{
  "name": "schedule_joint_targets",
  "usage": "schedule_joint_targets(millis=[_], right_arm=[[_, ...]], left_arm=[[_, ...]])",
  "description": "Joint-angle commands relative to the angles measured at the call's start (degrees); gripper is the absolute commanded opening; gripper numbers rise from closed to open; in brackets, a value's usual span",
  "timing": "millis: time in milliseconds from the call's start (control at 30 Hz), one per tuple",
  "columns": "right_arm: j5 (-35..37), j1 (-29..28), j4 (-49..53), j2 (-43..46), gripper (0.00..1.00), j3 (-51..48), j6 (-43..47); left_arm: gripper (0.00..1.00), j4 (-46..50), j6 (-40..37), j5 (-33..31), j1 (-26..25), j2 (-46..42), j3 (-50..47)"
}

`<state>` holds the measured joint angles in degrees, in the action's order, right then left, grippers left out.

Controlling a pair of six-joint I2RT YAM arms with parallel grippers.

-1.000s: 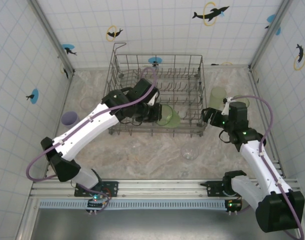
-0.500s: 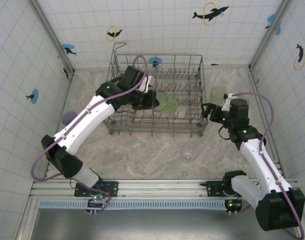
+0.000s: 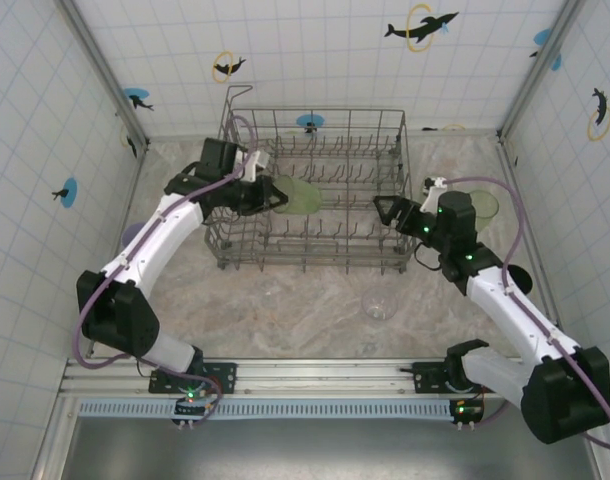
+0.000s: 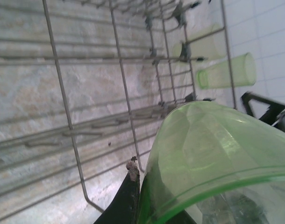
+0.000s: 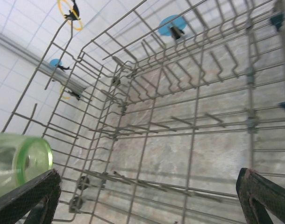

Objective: Load the cups into the dish rack

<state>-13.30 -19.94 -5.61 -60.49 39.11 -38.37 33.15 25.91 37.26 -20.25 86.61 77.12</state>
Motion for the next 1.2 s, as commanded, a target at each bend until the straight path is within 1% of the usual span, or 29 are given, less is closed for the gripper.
schedule_joint_targets(millis=[0,133,167,233,267,367,533,633,733,867,1067,1167], right_arm=[[2.7,-3.1,-7.6,-1.9,0.99,3.1,-4.4],[5.1,-6.3,-9.7,-4.8,1.00,4.8,-5.8],[5.6,-6.9,-10.0,-5.3,1.00,5.1,-6.1],[6.3,-7.5,-11.5,-6.4,0.99,5.2,-7.3],[6.5,-7.7,-12.5,-6.8,1.00,5.0,-8.0],[6.8,-8.6,-17.5,-8.6,1.00,4.1,-10.9],[5.9,-10.8,-21.3,-13.6,1.00,6.8,-13.6],[4.7,-11.5,-23.4,-15.8,0.99,8.9,-15.1],[3.4,-11.7,-27.8,-17.9,0.99,9.8,-18.0],[1.8,-12.2,-32.6,-21.1,0.99,11.1,-22.0],[1.6,-13.1,-38.5,-25.3,1.00,12.5,-26.9],[1.2,-13.4,-40.4,-27.4,1.00,13.6,-29.2]], left_arm=[[0.00,-8.4,-1.8,10.3,2.2,-0.8,-0.1],[0.00,-12.0,-1.4,15.6,5.4,1.4,-0.1],[0.00,-12.5,-1.4,15.7,5.9,1.8,-0.2],[0.00,-12.5,-2.4,13.7,6.3,2.7,-0.1],[0.00,-13.2,-2.6,14.2,6.5,2.9,-0.6],[0.00,-20.8,0.2,17.3,6.9,2.7,-4.2],[0.00,-27.3,1.9,19.4,7.3,3.1,-6.6],[0.00,-36.5,5.2,22.3,7.4,2.4,-10.2],[0.00,-36.7,4.7,23.2,7.8,3.5,-9.5],[0.00,-36.7,3.5,22.8,8.0,5.0,-9.2],[0.00,-40.4,4.0,23.1,8.0,7.0,-9.1],[0.00,-42.5,5.4,22.8,8.0,8.1,-8.1]])
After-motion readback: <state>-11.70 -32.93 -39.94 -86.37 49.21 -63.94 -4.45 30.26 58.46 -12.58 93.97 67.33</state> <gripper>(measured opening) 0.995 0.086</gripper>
